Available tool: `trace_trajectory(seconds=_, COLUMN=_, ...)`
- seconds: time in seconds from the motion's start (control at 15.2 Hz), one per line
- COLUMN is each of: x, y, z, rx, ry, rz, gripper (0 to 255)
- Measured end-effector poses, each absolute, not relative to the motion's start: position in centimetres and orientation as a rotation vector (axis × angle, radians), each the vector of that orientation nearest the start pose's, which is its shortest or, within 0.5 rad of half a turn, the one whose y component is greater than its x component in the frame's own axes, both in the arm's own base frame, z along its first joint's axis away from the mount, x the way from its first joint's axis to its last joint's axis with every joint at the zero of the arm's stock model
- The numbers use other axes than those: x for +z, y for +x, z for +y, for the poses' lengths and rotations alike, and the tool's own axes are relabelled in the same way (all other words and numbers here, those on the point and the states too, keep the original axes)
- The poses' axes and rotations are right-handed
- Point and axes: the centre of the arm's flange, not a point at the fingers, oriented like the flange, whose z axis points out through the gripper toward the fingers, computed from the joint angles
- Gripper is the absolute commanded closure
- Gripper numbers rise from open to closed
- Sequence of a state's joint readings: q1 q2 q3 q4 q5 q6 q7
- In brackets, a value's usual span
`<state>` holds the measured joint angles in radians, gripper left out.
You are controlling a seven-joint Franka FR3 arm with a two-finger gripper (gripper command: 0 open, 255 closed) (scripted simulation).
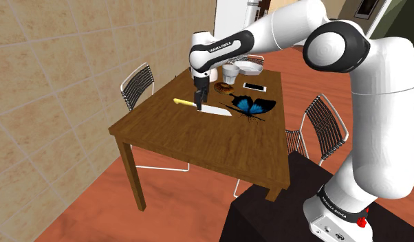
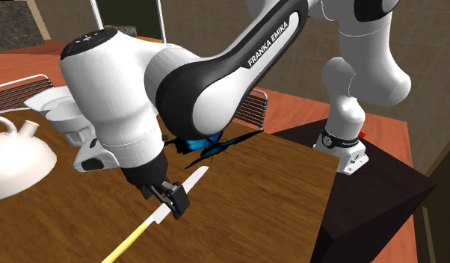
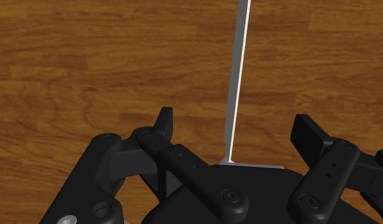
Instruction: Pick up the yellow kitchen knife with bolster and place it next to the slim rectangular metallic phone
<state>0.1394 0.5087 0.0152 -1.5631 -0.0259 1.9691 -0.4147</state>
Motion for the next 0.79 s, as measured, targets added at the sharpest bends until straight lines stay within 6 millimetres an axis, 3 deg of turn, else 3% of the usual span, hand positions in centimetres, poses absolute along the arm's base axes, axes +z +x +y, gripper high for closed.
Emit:
trace_trajectory(seconds=0.2, x=33.02, y=67.02, z=10.13, rx=0.163, ry=-3.009, rz=-0.897, gripper=0)
trace_trajectory(seconds=0.53, x=32.80, y=67.01, z=10.15, rx=0.162, ry=-3.009, rz=-0.897, gripper=0)
trace_trajectory(seconds=0.59, x=32.80, y=67.01, z=10.15, rx=0.162, ry=-3.009, rz=-0.897, gripper=255)
trace_trajectory(seconds=0.79, x=32.80, y=67.01, z=10.15, rx=0.162, ry=-3.009, rz=-0.897, gripper=255)
